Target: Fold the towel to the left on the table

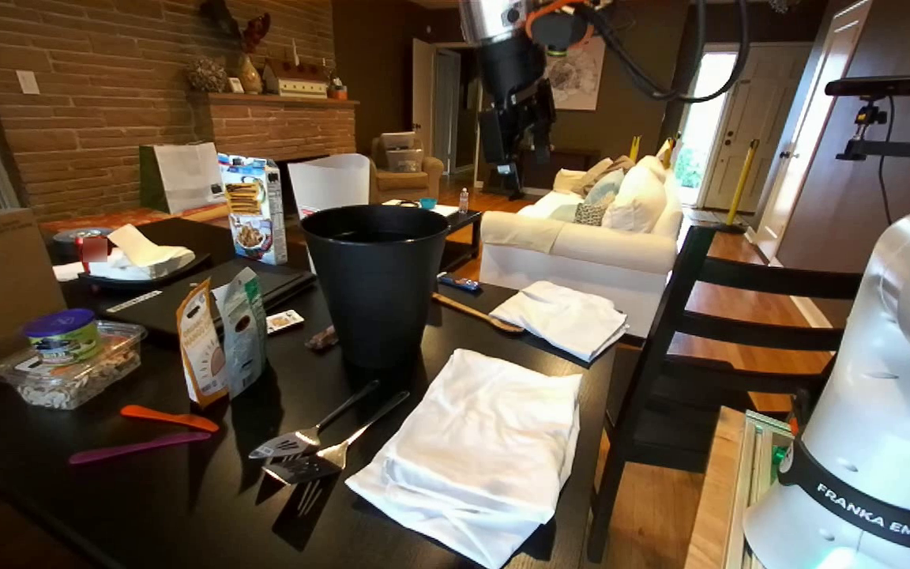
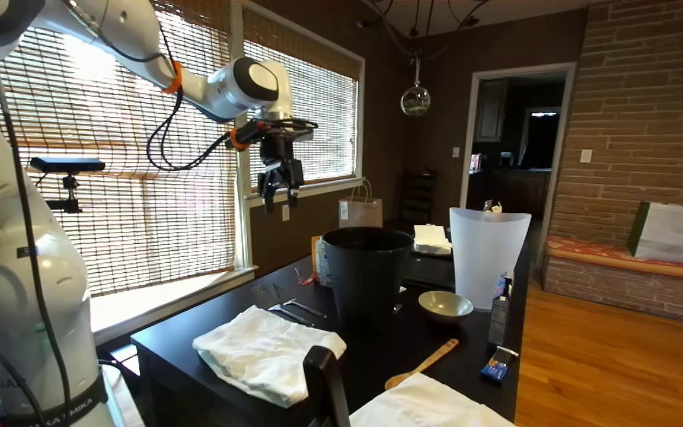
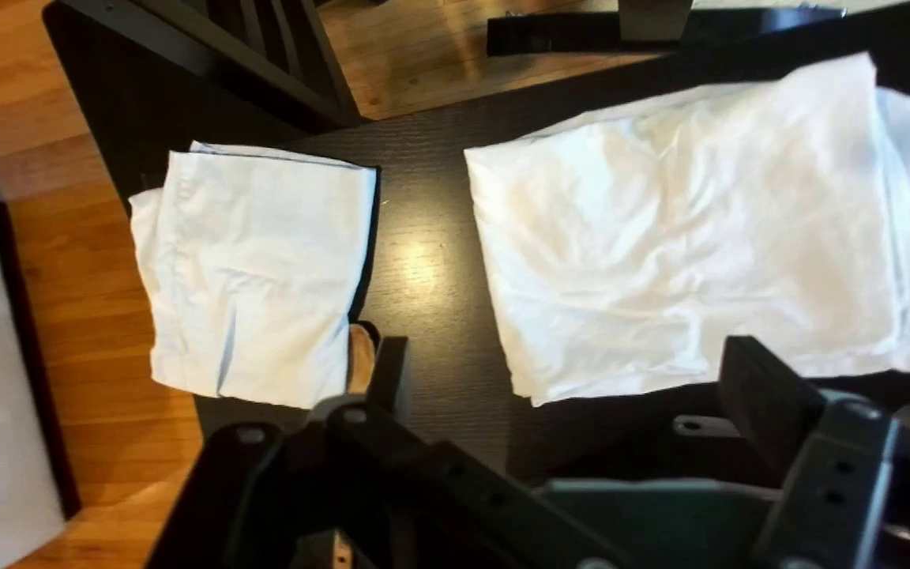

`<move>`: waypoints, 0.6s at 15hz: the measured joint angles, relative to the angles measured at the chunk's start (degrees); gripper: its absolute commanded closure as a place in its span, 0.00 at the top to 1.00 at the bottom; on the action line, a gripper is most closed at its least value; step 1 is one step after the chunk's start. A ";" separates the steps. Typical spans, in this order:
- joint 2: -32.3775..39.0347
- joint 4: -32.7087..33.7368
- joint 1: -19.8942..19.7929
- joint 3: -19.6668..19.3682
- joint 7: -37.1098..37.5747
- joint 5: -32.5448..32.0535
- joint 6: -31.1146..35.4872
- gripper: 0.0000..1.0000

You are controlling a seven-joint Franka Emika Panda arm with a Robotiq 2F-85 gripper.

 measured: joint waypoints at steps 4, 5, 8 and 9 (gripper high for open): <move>1.99 -5.36 -2.06 -2.05 7.06 -0.38 10.88 1.00; 2.50 -6.61 -2.43 -2.64 8.13 -0.28 13.19 1.00; 4.25 -10.19 -3.46 -4.38 10.39 0.28 20.35 1.00; 4.92 -11.41 -3.82 -4.86 10.85 0.28 23.01 1.00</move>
